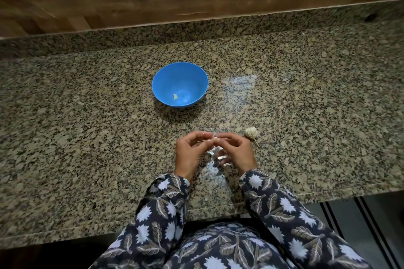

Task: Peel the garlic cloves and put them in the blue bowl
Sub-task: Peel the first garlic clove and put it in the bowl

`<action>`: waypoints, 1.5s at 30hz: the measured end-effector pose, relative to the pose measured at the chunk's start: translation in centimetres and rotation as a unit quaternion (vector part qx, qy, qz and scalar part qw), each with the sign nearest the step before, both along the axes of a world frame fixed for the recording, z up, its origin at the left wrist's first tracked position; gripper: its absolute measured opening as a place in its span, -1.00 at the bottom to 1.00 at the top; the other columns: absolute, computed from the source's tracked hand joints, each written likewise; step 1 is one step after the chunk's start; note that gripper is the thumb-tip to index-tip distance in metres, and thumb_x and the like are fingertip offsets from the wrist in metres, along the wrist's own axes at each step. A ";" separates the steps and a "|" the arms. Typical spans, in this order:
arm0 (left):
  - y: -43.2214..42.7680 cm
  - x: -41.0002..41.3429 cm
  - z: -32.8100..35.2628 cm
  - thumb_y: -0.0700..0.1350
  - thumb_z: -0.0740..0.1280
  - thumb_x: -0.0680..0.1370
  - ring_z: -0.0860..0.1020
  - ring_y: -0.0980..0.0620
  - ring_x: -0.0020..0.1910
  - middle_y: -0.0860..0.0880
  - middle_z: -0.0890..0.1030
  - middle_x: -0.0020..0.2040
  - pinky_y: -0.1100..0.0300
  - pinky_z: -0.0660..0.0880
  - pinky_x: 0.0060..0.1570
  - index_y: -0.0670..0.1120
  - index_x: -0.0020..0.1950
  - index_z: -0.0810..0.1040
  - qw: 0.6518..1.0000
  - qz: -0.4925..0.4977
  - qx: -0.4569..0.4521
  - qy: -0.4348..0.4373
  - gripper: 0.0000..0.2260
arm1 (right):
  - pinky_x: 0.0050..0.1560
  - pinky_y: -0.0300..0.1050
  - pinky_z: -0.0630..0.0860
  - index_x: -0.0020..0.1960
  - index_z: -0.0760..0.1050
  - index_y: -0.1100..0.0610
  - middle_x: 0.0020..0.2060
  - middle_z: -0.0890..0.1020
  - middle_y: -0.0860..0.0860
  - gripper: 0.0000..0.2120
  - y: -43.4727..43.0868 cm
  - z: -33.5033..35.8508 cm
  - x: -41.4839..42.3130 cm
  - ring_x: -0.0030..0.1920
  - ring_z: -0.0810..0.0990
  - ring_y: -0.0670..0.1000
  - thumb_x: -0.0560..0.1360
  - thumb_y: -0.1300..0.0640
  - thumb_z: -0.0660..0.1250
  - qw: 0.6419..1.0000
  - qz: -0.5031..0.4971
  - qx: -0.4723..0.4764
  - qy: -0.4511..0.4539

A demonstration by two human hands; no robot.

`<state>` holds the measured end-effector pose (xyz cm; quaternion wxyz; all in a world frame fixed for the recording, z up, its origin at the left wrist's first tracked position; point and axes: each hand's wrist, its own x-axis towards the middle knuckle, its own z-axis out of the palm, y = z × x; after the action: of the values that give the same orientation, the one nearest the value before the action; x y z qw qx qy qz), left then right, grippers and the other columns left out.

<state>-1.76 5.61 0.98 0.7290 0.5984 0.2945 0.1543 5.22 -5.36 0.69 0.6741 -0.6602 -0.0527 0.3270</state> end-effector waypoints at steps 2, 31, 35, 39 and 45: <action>0.0 0.0 -0.1 -0.40 0.43 0.37 0.66 0.02 -0.15 -0.11 0.66 -0.15 0.24 0.59 -0.13 -0.21 -0.13 0.61 1.000 -0.008 0.011 -0.004 -0.85 | -0.53 -0.21 0.51 -0.14 0.57 0.15 -0.28 0.63 0.08 -0.93 0.1 0.1 -0.2 -0.48 0.56 -0.03 0.42 0.29 0.39 1.000 -0.015 -0.006 -0.011; -0.1 -0.2 -0.9 -0.45 0.39 0.39 0.64 -0.04 -0.06 -0.21 0.64 -0.05 0.20 0.58 -0.05 -0.20 -0.08 0.61 1.000 -0.001 -0.016 -0.027 -0.80 | -0.57 -0.25 0.49 -0.16 0.48 0.26 -0.35 0.54 0.11 -0.89 -0.2 0.2 0.0 -0.50 0.55 -0.07 0.52 0.25 0.26 0.995 -0.037 0.011 0.088; -0.1 -0.3 -1.1 -0.45 0.39 0.39 0.64 -0.01 -0.10 -0.14 0.66 -0.11 0.18 0.59 -0.05 -0.22 -0.08 0.61 1.000 0.011 -0.003 -0.022 -0.81 | -0.49 -0.24 0.54 -0.04 0.52 0.23 -0.23 0.61 0.11 -0.93 -0.1 0.0 0.1 -0.44 0.59 -0.04 0.48 0.30 0.30 0.994 -0.028 0.032 0.099; 0.0 -0.3 -1.4 -0.43 0.39 0.40 0.64 -0.02 -0.11 -0.11 0.67 -0.13 0.18 0.60 -0.08 -0.23 -0.07 0.61 0.999 0.020 -0.022 -0.016 -0.83 | -0.39 -0.28 0.56 -0.13 0.58 0.25 -0.26 0.64 0.08 -0.92 -0.3 -0.2 -0.1 -0.36 0.62 -0.05 0.39 0.37 0.38 0.998 -0.021 0.020 0.062; 0.1 -0.5 -1.4 -0.38 0.40 0.42 0.65 -0.06 -0.20 -0.17 0.68 -0.16 0.23 0.61 -0.21 -0.26 -0.06 0.62 0.999 -0.018 -0.027 0.016 -0.87 | -0.30 -0.28 0.57 -0.22 0.60 0.29 -0.36 0.65 -0.02 -0.89 -0.4 -0.6 0.0 -0.32 0.64 -0.09 0.31 0.45 0.42 1.000 -0.011 0.009 -0.015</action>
<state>-2.29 5.68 -0.37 0.7426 0.5862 0.2992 0.1242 5.18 -5.78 0.04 0.6827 -0.6594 -0.0591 0.3091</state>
